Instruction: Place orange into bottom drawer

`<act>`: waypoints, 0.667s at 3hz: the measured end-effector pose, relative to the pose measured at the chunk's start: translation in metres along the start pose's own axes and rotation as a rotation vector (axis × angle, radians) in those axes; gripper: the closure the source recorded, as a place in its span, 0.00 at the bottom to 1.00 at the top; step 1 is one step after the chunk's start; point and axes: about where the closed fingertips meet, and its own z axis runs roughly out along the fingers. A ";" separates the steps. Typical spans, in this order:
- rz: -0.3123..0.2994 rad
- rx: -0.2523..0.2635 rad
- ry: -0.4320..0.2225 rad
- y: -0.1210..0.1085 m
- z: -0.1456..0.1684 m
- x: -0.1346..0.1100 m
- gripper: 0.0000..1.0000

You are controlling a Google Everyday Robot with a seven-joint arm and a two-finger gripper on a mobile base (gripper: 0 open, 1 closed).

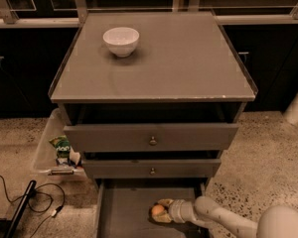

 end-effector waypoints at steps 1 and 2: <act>0.000 0.000 0.000 0.000 0.000 0.000 0.35; 0.000 0.000 0.000 0.000 0.000 0.000 0.12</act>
Offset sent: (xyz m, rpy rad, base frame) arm 0.0000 0.0000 0.0000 0.0000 0.0000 0.0000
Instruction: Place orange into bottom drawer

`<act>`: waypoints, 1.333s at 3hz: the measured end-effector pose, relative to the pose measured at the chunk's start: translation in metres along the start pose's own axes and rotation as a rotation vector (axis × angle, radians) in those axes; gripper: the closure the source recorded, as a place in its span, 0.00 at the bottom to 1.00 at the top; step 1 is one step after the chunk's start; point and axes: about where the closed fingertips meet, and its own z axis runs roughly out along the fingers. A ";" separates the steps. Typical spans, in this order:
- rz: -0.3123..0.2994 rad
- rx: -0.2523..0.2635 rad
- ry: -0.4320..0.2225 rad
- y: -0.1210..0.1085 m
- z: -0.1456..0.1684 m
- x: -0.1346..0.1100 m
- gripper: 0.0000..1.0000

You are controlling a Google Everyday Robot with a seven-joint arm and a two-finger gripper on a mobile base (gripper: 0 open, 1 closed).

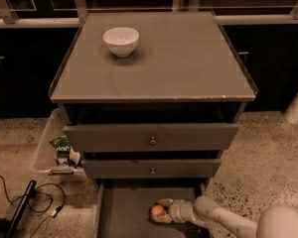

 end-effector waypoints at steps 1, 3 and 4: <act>0.000 0.000 0.000 0.000 0.000 0.000 0.00; -0.038 0.086 -0.031 -0.007 -0.048 -0.013 0.00; -0.058 0.248 -0.052 -0.027 -0.133 -0.020 0.00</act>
Offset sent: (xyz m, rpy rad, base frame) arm 0.0000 0.0000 0.0000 0.0000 0.0000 0.0000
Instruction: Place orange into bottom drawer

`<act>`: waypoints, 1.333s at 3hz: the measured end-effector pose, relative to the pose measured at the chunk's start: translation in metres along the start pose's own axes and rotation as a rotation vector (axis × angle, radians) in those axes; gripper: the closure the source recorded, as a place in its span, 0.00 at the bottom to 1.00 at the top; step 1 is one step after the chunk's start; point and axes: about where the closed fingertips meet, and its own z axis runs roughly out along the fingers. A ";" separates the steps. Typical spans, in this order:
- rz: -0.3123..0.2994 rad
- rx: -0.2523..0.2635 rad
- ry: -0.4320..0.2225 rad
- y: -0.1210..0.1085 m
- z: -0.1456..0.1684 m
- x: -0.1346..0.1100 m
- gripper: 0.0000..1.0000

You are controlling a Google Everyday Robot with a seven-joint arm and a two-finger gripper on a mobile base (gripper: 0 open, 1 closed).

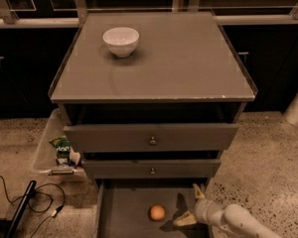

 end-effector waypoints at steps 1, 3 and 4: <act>-0.011 0.184 0.026 -0.047 -0.076 -0.004 0.00; 0.055 0.543 0.073 -0.135 -0.198 -0.006 0.00; 0.054 0.574 0.080 -0.142 -0.202 -0.004 0.00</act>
Offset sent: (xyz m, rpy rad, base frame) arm 0.0044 -0.2425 0.1535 -0.2392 -0.2148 -0.5223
